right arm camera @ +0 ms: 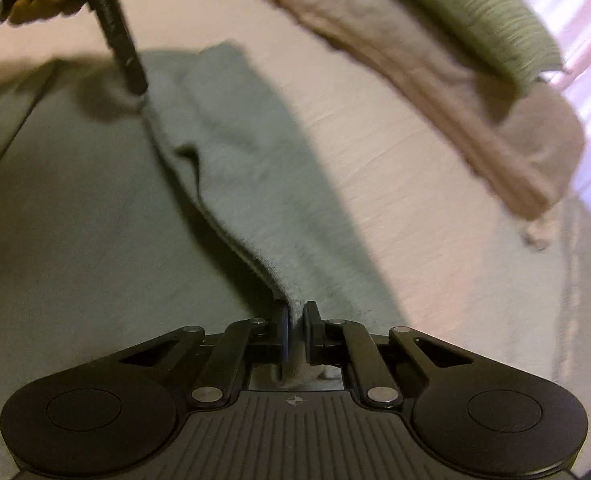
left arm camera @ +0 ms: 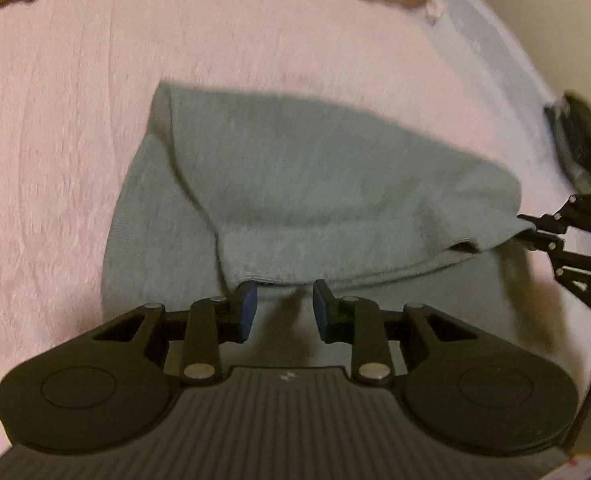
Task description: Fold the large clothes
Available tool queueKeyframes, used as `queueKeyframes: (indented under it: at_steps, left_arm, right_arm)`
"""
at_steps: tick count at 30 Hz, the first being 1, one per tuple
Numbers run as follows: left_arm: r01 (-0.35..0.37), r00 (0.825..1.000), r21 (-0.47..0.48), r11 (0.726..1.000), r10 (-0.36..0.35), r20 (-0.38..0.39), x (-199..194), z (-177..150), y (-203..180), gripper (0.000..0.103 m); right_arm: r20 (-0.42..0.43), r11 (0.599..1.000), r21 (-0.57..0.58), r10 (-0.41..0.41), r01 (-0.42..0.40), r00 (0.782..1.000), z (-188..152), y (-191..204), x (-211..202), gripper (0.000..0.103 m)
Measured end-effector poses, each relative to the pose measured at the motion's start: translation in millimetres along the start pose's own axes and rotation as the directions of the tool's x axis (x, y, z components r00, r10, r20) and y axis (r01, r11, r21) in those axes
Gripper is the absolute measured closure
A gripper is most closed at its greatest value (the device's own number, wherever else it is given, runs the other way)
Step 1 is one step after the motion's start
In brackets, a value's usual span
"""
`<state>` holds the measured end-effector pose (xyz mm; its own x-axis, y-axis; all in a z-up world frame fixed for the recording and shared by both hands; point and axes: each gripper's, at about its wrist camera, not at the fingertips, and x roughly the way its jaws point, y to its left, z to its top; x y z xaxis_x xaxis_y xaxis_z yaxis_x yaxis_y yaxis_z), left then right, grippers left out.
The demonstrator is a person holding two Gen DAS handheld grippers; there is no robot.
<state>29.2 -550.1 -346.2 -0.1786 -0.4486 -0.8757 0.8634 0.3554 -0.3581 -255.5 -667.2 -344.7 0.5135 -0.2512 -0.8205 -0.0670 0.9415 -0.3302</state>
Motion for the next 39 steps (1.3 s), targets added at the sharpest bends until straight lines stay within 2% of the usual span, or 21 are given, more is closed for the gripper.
queueKeyframes:
  at_steps: [3,5,7,8,10,12,13,15,17,19,20,21,25,27,28,29,30,31,33,35,39]
  left_arm:
    - [-0.001,0.997,0.007,1.000,0.000,0.080,-10.9,30.5,-1.9,0.081]
    - [-0.047,0.984,0.045,0.998,0.039,0.171,-21.3,62.6,-7.5,0.081]
    - [-0.088,0.956,0.049,0.995,0.071,0.285,-38.9,94.2,-10.6,0.081]
    - [-0.114,0.933,0.042,0.993,0.093,0.348,-51.0,107.6,-11.3,0.078]
    - [-0.160,0.899,0.039,0.986,0.129,0.418,-70.0,123.1,-10.9,0.073]
    - [-0.199,0.900,0.094,0.975,0.143,0.412,-77.6,127.2,-11.4,0.066]
    - [-0.222,0.907,0.144,0.964,0.150,0.393,-77.1,124.8,-12.0,0.058]
    - [-0.256,0.932,0.278,0.926,0.160,0.325,-65.6,113.4,-13.6,0.055]
    - [-0.271,0.953,0.427,0.863,0.178,0.245,-42.5,96.1,-20.1,0.051]
    - [-0.277,0.960,0.561,0.780,0.197,0.200,-19.2,76.5,-29.9,0.048]
    - [-0.260,0.965,0.617,0.743,0.194,0.174,-8.0,65.4,-33.8,0.046]
    - [-0.248,0.969,0.666,0.704,0.192,0.157,3.4,59.1,-39.6,0.045]
    - [-0.190,0.978,0.837,0.514,0.172,0.117,46.0,35.4,-64.7,0.042]
    - [-0.184,0.976,0.901,0.394,0.178,0.122,63.7,24.8,-74.6,0.042]
    - [-0.198,0.973,0.917,0.346,0.182,0.141,70.5,20.8,-75.5,0.041]
    - [-0.217,0.969,0.922,0.321,0.184,0.165,76.1,19.5,-77.5,0.041]
    - [-0.222,0.969,0.918,0.328,0.176,0.172,80.2,21.9,-77.9,0.041]
    - [-0.227,0.970,0.909,0.350,0.165,0.179,81.8,25.6,-78.3,0.045]
    - [-0.251,0.967,0.876,0.412,0.153,0.205,79.8,37.7,-78.3,0.056]
    - [-0.257,0.966,0.829,0.497,0.135,0.219,74.3,51.6,-74.5,0.084]
    - [-0.257,0.961,0.702,0.664,0.101,0.257,46.1,82.6,-60.5,0.092]
  right_arm:
    - [0.053,0.996,-0.055,-0.060,0.063,0.997,21.4,-30.9,-8.7,0.099]
    - [0.094,0.990,-0.032,-0.136,0.140,0.986,43.7,-67.8,-4.1,0.099]
    - [0.136,0.974,0.040,-0.224,0.221,0.965,66.6,-108.8,0.7,0.099]
    - [0.154,0.967,0.090,-0.251,0.239,0.956,75.2,-128.4,4.1,0.096]
    - [0.144,0.951,0.144,-0.294,0.274,0.945,84.9,-149.8,14.6,0.091]
    - [0.145,0.939,0.216,-0.303,0.269,0.942,87.8,-164.5,20.7,0.091]
    - [0.139,0.933,0.256,-0.293,0.251,0.946,87.0,-171.1,23.2,0.091]
    - [0.100,0.919,0.319,-0.277,0.233,0.955,86.7,-183.2,35.7,0.091]
    - [0.091,0.901,0.379,-0.263,0.211,0.961,83.7,-190.0,38.9,0.088]
    - [0.074,0.894,0.405,-0.242,0.193,0.967,73.6,-191.8,40.0,0.073]
    - [0.061,0.890,0.413,-0.240,0.194,0.969,65.8,-189.9,41.3,0.056]
    - [0.050,0.885,0.427,-0.230,0.187,0.972,55.5,-187.8,42.5,0.045]
    - [-0.025,0.878,0.455,-0.154,0.149,0.988,13.6,-179.4,55.5,0.043]
    - [-0.056,0.875,0.461,-0.138,0.148,0.989,-3.6,-177.0,62.2,0.043]
    - [-0.061,0.867,0.478,-0.128,0.142,0.990,-10.0,-177.6,65.8,0.043]
    - [-0.057,0.855,0.502,-0.116,0.129,0.992,-14.5,-179.4,69.6,0.043]
    - [-0.045,0.840,0.531,-0.100,0.108,0.994,-17.9,-181.7,73.9,0.043]
    - [-0.026,0.824,0.560,-0.083,0.083,0.996,-20.1,-184.2,77.8,0.043]
    - [0.033,0.793,0.609,-0.050,0.020,0.998,-20.7,-189.8,85.6,0.043]
    - [0.080,0.775,0.632,-0.049,-0.013,0.996,-18.6,-195.0,93.6,0.043]
    - [0.116,0.710,0.701,-0.030,-0.060,0.993,-16.4,-208.7,112.8,0.044]
